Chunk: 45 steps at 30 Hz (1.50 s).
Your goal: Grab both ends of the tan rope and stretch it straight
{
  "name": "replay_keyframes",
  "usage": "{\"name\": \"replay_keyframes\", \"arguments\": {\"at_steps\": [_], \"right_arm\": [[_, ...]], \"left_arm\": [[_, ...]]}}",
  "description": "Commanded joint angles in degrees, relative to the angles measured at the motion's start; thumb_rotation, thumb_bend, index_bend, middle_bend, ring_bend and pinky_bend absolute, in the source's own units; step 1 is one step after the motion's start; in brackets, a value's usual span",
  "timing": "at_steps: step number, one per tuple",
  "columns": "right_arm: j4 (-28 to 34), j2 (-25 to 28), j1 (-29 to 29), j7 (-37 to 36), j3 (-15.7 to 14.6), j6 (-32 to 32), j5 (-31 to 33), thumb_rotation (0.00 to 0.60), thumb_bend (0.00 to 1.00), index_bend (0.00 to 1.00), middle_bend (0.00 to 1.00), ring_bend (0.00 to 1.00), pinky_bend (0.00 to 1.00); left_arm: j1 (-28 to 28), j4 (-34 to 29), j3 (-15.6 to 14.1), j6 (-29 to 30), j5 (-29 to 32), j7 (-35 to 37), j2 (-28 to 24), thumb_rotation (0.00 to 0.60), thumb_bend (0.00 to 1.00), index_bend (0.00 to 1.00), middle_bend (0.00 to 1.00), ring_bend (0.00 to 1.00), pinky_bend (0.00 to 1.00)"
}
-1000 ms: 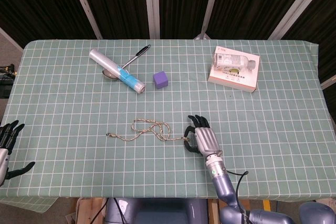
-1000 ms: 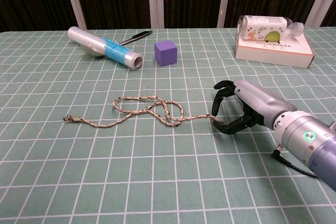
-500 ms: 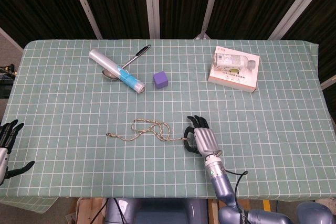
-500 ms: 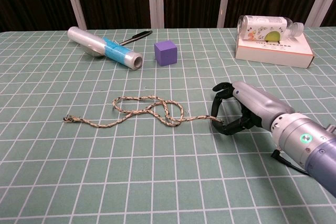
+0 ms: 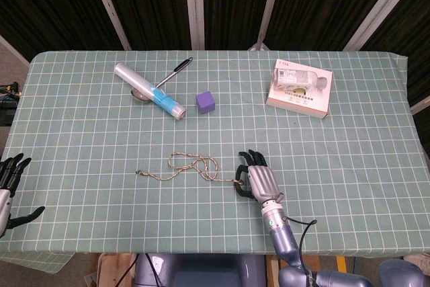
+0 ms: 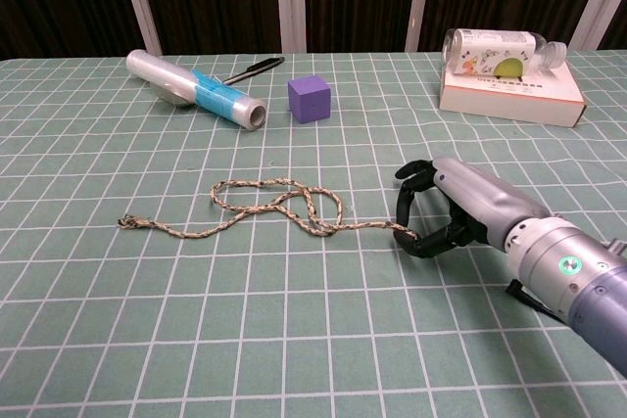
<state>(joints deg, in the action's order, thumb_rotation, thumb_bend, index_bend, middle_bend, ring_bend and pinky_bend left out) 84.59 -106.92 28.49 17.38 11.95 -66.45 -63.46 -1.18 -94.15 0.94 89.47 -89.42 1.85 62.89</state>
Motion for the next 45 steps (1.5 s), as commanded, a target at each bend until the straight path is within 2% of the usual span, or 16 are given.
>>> {"name": "replay_keyframes", "arguments": {"at_steps": [1,10,15,20,23,30,34,36,45], "right_arm": [[0.50,0.36,-0.15,0.01,-0.06,-0.24,-0.19,0.600,0.48,0.67,0.17,0.00,0.00],[4.17,3.43,-0.63,0.07,0.61,-1.11,-0.70,0.600,0.49,0.68,0.17,0.00,0.00],[6.45,5.63,-0.52,0.37,1.51,-1.34,-0.80,0.600,0.49,0.68,0.17,0.00,0.00],[8.66,7.62,-0.72,0.47,1.89,-1.42,-0.26,0.600,0.49,0.68,0.17,0.00,0.00],[9.68,8.49,-0.85,0.56,1.89,-1.52,-0.10,0.600,0.49,0.68,0.17,0.00,0.00],[11.84,10.15,-0.82,1.06,2.18,-1.84,0.23,0.600,0.49,0.68,0.17,0.00,0.00],[12.67,10.92,-0.79,1.49,2.23,-1.99,0.61,0.600,0.49,0.68,0.17,0.00,0.00],[13.05,11.50,-0.89,1.63,2.28,-2.16,1.05,0.600,0.49,0.68,0.17,0.00,0.00],[13.42,12.56,-0.85,1.41,2.04,-2.16,1.72,0.600,0.49,0.68,0.17,0.00,0.00]], "left_arm": [[-0.02,0.03,-0.05,-0.03,-0.06,-0.12,0.00,0.600,0.03,0.00,0.00,0.00,0.00],[-0.59,-0.49,0.02,-0.53,-0.46,-1.71,0.14,0.600,0.03,0.00,0.00,0.00,0.00],[-2.52,-2.88,0.90,-2.06,-1.25,-4.50,-0.59,0.600,0.19,0.02,0.00,0.00,0.00],[-6.72,-8.58,3.38,-7.11,0.76,-8.79,-0.79,0.600,0.23,0.16,0.00,0.00,0.00],[-9.48,-10.59,5.06,-10.22,2.49,-12.30,0.23,0.600,0.25,0.27,0.04,0.00,0.00],[-16.28,-13.61,8.48,-18.68,10.74,-22.20,5.36,0.600,0.32,0.41,0.11,0.00,0.00],[-19.33,-13.63,9.15,-22.19,16.65,-27.86,9.25,0.600,0.34,0.45,0.13,0.00,0.00],[-21.78,-12.07,8.90,-24.66,20.49,-32.34,13.14,0.600,0.35,0.46,0.13,0.00,0.00],[-25.96,-7.49,9.04,-24.10,26.28,-40.47,21.39,0.600,0.39,0.50,0.14,0.00,0.00]]}}
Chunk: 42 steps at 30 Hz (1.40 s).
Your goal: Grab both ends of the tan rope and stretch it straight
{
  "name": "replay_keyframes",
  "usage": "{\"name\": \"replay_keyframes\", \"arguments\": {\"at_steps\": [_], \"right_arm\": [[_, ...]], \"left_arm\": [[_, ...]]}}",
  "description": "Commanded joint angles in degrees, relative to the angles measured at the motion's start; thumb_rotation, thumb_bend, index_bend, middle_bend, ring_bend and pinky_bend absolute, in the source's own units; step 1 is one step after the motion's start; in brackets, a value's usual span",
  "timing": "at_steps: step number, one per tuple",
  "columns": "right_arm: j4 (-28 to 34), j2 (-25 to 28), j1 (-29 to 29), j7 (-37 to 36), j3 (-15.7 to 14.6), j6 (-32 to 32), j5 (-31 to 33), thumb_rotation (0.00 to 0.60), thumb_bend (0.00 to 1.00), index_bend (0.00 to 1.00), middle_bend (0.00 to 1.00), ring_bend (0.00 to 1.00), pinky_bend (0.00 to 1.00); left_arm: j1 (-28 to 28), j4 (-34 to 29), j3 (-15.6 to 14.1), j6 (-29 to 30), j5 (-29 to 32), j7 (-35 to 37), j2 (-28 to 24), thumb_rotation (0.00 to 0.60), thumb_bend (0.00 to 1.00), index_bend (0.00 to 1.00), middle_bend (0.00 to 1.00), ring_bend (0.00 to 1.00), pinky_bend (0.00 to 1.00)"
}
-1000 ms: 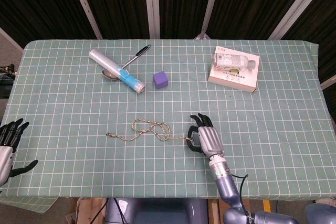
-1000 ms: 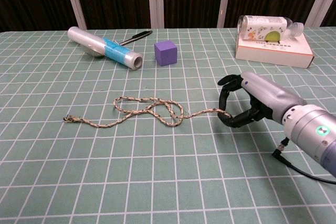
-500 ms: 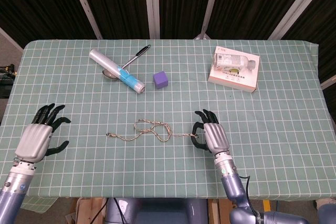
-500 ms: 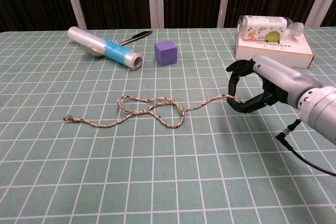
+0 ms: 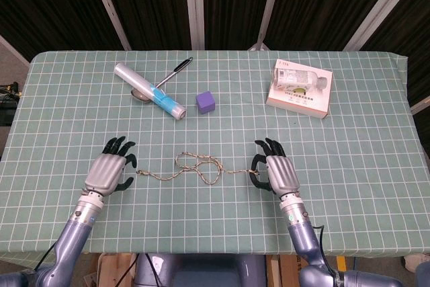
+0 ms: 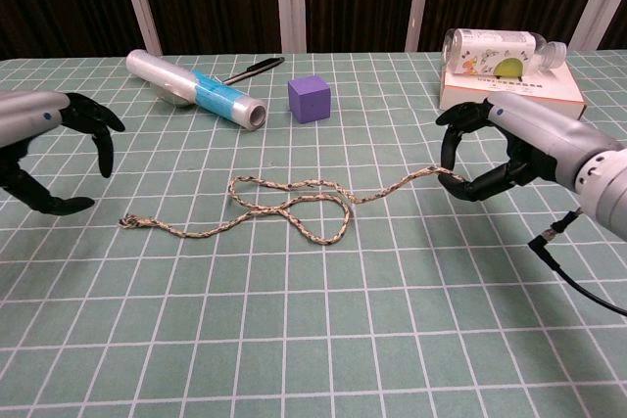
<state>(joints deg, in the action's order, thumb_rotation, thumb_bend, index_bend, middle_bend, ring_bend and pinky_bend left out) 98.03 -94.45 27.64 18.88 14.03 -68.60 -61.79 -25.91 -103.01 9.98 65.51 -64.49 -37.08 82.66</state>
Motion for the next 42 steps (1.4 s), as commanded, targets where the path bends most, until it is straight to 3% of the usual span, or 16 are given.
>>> {"name": "replay_keyframes", "arguments": {"at_steps": [1,21,37,42], "right_arm": [[-0.04,0.16,-0.01,-0.19,-0.09,0.01,0.10,0.600,0.49,0.68,0.17,0.00,0.00],[-0.02,1.82,0.07,-1.59,-0.40,-0.32,0.15,0.600,0.49,0.68,0.17,0.00,0.00],[-0.01,2.42,0.17,-2.08,-0.65,-0.47,0.16,0.600,0.49,0.68,0.17,0.00,0.00],[-0.20,2.33,0.27,-2.11,-0.83,-0.40,0.12,0.600,0.49,0.68,0.17,0.00,0.00]], "left_arm": [[-1.62,1.90,-0.04,-0.08,1.77,-2.12,2.31,0.600,0.39,0.50,0.14,0.00,0.00],[-7.62,8.50,-0.78,0.53,8.49,-7.73,12.29,0.600,0.44,0.52,0.14,0.00,0.00],[-9.18,9.44,-1.99,1.28,10.66,-9.39,14.20,0.600,0.45,0.53,0.13,0.00,0.00],[-9.65,10.18,-2.00,1.31,11.15,-9.31,14.90,0.600,0.50,0.57,0.14,0.00,0.00]]}}
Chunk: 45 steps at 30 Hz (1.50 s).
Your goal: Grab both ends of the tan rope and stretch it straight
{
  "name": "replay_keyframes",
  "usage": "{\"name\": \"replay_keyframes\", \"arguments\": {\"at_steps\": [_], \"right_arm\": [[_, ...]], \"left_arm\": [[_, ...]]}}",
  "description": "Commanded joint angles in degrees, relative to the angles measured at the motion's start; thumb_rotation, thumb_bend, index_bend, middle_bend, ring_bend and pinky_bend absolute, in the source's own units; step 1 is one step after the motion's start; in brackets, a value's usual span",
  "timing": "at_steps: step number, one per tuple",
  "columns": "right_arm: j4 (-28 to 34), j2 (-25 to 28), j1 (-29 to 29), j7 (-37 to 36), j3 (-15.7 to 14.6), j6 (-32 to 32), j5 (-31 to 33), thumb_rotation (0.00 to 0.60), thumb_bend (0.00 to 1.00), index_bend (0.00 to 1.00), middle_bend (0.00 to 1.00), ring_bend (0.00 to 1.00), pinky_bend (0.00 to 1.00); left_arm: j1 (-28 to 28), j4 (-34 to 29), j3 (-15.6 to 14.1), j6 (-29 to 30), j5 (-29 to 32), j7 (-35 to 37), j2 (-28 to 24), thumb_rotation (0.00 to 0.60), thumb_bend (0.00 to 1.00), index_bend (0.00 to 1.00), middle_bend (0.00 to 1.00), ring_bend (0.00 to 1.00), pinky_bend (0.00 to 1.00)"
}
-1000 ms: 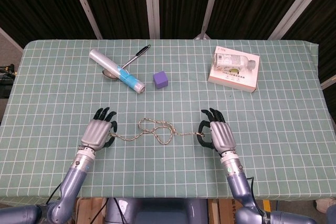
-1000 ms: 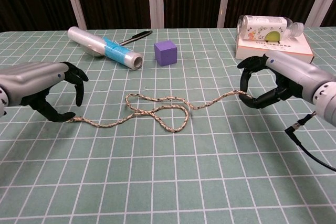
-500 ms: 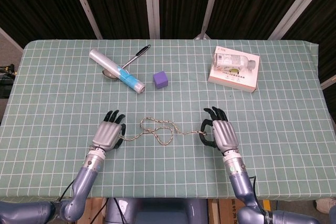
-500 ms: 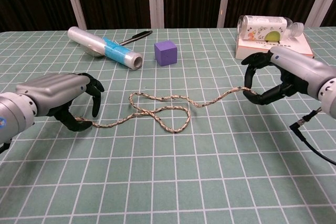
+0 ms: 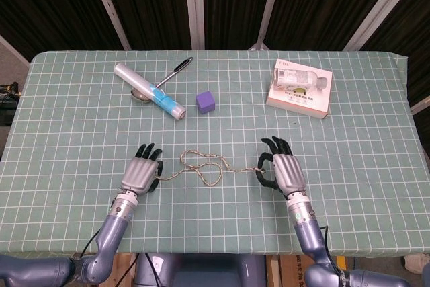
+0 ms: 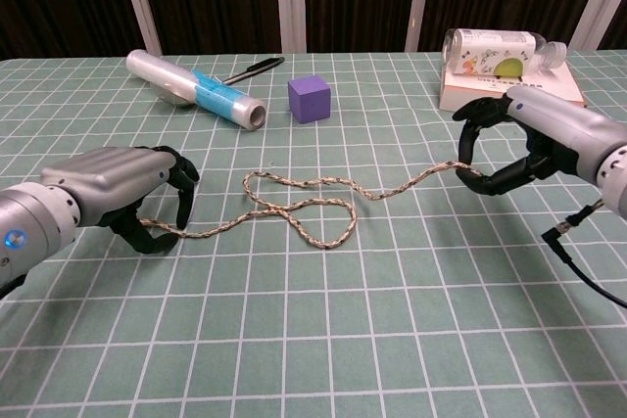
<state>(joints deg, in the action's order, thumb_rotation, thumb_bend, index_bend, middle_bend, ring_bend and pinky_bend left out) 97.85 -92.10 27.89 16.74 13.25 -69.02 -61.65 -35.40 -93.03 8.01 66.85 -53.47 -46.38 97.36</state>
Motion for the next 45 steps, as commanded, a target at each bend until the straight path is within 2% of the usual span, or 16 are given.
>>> {"name": "replay_keyframes", "arguments": {"at_steps": [1,6,14,16,25,29,39,45], "right_arm": [[-0.06,-0.05,0.02,0.06,-0.10,-0.02,-0.05,0.600,0.49,0.68,0.17,0.00,0.00],[-0.19,-0.05,-0.02,0.03,-0.22,-0.18,-0.03,0.600,0.49,0.68,0.17,0.00,0.00],[0.34,1.16,-0.29,0.16,-0.06,-0.82,-0.28,0.600,0.49,0.68,0.17,0.00,0.00],[0.49,2.90,-0.85,0.06,0.54,-1.72,-0.24,0.600,0.49,0.68,0.17,0.00,0.00],[1.32,9.35,-3.19,-3.14,1.50,-2.50,0.22,0.600,0.50,0.68,0.17,0.00,0.00],[1.79,12.90,-6.28,-6.65,0.78,-3.59,0.87,0.600,0.50,0.68,0.17,0.00,0.00],[1.58,16.56,-9.66,-10.44,-1.05,-4.73,-0.83,0.600,0.50,0.68,0.17,0.00,0.00],[0.87,17.49,-10.75,-11.90,-1.19,-4.96,-0.62,0.600,0.50,0.68,0.17,0.00,0.00]], "left_arm": [[-0.27,0.35,-0.09,-0.08,0.19,-0.02,0.36,0.600,0.51,0.58,0.14,0.00,0.00],[-0.57,0.83,-0.45,0.11,0.13,0.10,0.88,0.600,0.56,0.62,0.15,0.00,0.00],[-0.37,0.33,-0.53,1.15,-0.97,1.13,-0.57,0.600,0.56,0.62,0.15,0.00,0.00],[0.10,-1.53,0.77,2.80,-2.36,2.71,-3.22,0.600,0.56,0.62,0.15,0.00,0.00],[2.80,-8.57,1.97,4.91,-5.89,9.27,-14.13,0.600,0.57,0.62,0.15,0.00,0.00],[7.90,-11.50,1.76,8.61,-8.71,18.87,-20.69,0.600,0.57,0.62,0.15,0.00,0.00],[14.28,-8.76,-0.37,12.65,-14.46,31.00,-26.70,0.600,0.57,0.62,0.15,0.00,0.00],[15.99,-6.99,-1.37,12.63,-15.29,33.80,-27.65,0.600,0.57,0.62,0.15,0.00,0.00]]}}
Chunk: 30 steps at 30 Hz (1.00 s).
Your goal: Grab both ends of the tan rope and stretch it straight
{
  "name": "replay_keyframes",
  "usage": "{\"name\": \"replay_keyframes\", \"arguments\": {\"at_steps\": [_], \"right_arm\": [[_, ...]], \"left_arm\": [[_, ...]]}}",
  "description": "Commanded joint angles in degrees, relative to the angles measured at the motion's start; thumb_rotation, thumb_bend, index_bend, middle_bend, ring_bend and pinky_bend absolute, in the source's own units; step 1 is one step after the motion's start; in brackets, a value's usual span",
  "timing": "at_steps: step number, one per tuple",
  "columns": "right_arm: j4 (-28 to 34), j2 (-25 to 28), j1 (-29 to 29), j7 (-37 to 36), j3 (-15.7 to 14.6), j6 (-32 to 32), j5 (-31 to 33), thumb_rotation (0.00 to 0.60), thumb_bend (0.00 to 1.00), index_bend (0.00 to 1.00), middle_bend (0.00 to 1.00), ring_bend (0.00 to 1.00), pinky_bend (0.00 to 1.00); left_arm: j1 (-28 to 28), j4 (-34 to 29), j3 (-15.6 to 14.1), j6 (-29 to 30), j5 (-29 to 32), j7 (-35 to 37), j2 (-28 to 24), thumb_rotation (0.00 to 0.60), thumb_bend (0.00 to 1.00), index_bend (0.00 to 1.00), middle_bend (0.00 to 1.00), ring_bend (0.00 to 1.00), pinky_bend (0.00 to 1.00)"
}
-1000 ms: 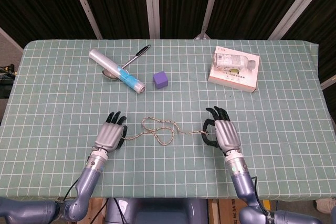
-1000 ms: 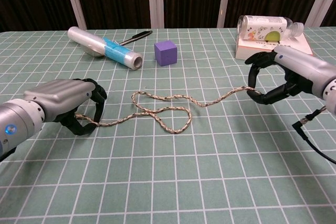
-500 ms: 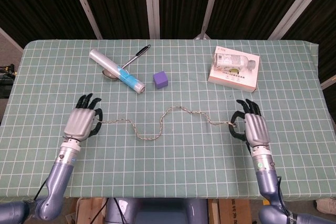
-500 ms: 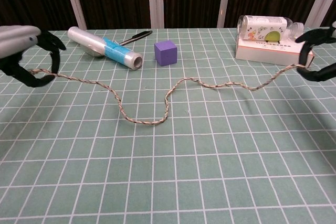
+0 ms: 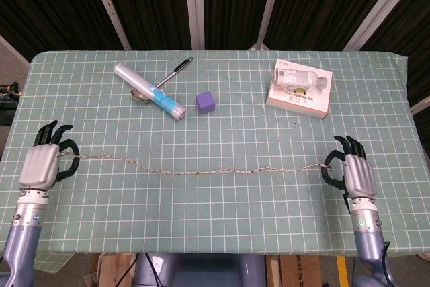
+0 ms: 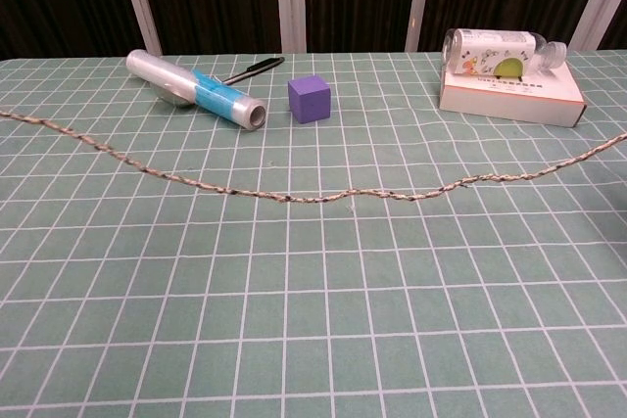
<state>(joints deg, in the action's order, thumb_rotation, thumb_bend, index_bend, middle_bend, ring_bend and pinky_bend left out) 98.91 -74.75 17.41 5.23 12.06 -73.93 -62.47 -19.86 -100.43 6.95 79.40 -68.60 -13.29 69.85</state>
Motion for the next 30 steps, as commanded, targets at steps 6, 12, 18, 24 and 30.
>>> {"name": "replay_keyframes", "arguments": {"at_steps": [6,12,18,24,30], "right_arm": [[-2.37,0.09,-0.98,-1.73,-0.27,0.26,0.31,0.600,0.50,0.68,0.17,0.00,0.00],[-6.05,-0.81,-1.06,-2.68,0.14,1.48,1.80,0.600,0.50,0.68,0.17,0.00,0.00],[-8.86,-1.56,-0.90,-2.94,0.43,2.98,3.21,0.600,0.50,0.68,0.17,0.00,0.00],[-10.68,-2.30,-0.64,-2.12,0.39,3.94,3.81,0.600,0.50,0.68,0.17,0.00,0.00],[-11.97,-2.94,-0.36,-0.77,0.09,4.75,4.19,0.600,0.50,0.63,0.17,0.00,0.00]], "left_arm": [[1.12,2.59,-1.31,-0.63,-0.99,1.11,1.37,0.600,0.57,0.62,0.15,0.00,0.00],[0.69,4.49,-1.03,-1.88,-0.14,-0.47,4.06,0.600,0.57,0.62,0.15,0.00,0.00],[0.38,6.57,-0.91,-3.07,1.10,-2.19,6.64,0.600,0.57,0.62,0.15,0.00,0.00],[-0.16,8.82,-1.39,-4.59,1.68,-4.57,9.36,0.600,0.57,0.62,0.15,0.00,0.00],[-0.53,10.26,-1.75,-5.51,1.95,-6.73,11.34,0.600,0.54,0.60,0.13,0.00,0.00]]}}
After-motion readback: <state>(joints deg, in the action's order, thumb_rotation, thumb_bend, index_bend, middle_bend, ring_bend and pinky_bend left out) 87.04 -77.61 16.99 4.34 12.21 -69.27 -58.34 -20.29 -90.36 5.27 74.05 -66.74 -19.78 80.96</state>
